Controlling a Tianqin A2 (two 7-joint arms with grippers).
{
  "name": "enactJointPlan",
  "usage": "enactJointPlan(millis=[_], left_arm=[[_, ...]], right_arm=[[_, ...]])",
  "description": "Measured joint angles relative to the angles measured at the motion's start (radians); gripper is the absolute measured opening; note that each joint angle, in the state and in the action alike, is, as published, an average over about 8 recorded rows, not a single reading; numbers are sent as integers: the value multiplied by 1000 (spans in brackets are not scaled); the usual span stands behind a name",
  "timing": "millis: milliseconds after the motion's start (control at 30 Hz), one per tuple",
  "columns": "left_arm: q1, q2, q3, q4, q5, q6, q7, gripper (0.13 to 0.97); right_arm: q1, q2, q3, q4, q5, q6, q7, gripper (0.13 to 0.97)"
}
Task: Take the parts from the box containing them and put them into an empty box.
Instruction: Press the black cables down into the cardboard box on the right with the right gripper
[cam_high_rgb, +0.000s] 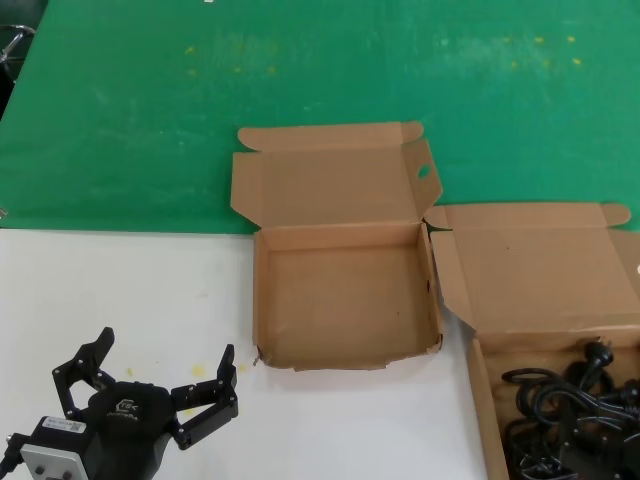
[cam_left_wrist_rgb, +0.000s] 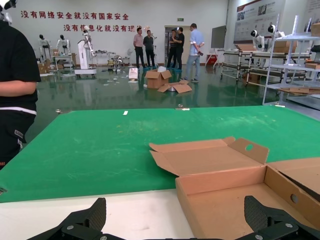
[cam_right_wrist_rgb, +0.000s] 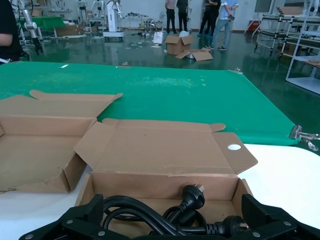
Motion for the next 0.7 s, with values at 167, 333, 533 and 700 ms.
enactJointPlan(millis=[167,333,533,700], left_arm=[[0,0,0,0,0,0,0,966],[0,0,0,0,0,0,0,966],[0,0,0,0,0,0,0,966],[0,0,0,0,0,0,0,955]], right_arm=[[0,0,0,0,0,0,0,966],[0,0,0,0,0,0,0,966],[0,0,0,0,0,0,0,966],[0,0,0,0,0,0,0,966]])
